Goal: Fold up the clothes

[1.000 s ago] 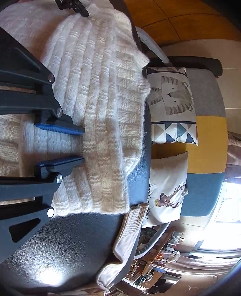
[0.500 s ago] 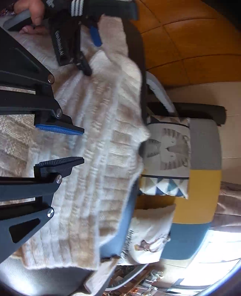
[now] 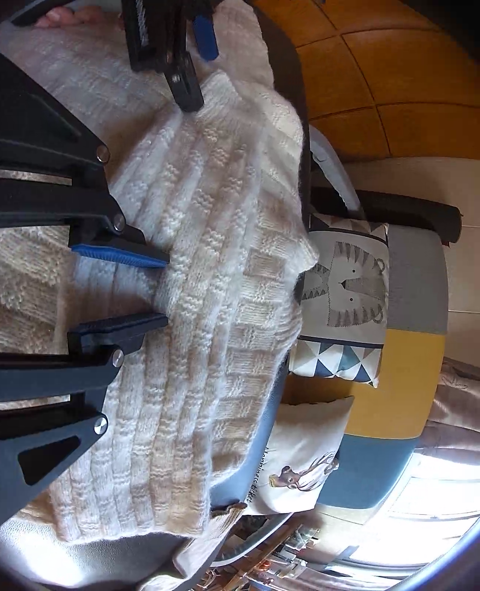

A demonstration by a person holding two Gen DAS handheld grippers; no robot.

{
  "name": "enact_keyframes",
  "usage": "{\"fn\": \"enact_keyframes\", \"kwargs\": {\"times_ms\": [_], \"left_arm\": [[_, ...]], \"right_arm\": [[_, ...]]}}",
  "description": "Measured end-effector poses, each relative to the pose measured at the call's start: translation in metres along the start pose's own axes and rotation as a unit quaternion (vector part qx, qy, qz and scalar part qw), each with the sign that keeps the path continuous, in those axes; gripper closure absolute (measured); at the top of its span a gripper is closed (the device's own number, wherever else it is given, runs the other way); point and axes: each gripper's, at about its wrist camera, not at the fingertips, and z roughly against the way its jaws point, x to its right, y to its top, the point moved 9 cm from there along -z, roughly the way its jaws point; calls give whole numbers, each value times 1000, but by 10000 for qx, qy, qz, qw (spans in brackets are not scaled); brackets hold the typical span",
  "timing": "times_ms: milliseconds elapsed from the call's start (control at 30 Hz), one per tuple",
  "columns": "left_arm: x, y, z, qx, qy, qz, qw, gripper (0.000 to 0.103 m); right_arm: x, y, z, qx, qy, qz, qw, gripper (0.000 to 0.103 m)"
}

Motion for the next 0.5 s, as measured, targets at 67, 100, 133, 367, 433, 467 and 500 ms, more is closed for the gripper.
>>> {"fn": "enact_keyframes", "kwargs": {"times_ms": [67, 100, 133, 367, 433, 467, 500], "left_arm": [[-27, 3, 15, 197, -31, 317, 9993, 0], [-44, 5, 22, 288, -42, 518, 9982, 0], [-67, 7, 28, 344, 40, 803, 9962, 0], [-242, -3, 50, 368, 579, 3101, 9482, 0], [-289, -16, 59, 465, 733, 3797, 9210, 0], [-311, -22, 63, 530, 793, 4111, 9066, 0], [-332, -30, 68, 609, 850, 4424, 8907, 0]], "right_arm": [[1, 0, 0, 5, 53, -50, 10000, 79], [1, 0, 0, 8, 58, -57, 10000, 79], [1, 0, 0, 11, 52, -52, 10000, 79], [0, 0, 1, 23, 54, -56, 10000, 79], [0, 0, 1, 24, 65, -65, 10000, 79], [0, 0, 1, 24, 69, -67, 10000, 79], [0, 0, 1, 26, 75, -73, 9999, 79]]}}
